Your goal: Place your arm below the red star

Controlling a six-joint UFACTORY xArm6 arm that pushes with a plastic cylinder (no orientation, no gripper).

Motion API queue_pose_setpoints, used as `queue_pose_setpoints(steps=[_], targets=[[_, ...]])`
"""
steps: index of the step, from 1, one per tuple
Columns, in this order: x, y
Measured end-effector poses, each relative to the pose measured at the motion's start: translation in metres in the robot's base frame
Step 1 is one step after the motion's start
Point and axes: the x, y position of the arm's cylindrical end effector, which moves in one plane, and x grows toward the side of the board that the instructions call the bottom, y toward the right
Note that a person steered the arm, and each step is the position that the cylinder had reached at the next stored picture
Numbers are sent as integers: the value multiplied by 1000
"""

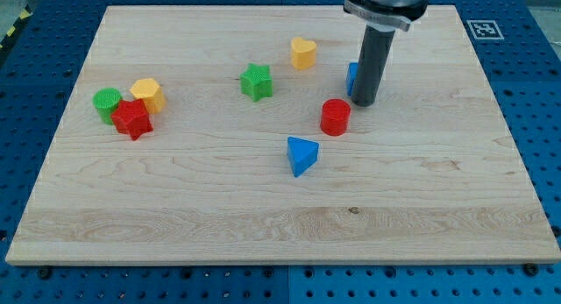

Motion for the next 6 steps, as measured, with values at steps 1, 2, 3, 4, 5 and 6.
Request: queue_pose_setpoints(steps=[1, 2, 3, 4, 5, 6], targets=[[0, 1], [0, -17], [0, -45], [4, -64], [31, -86], [69, -118]])
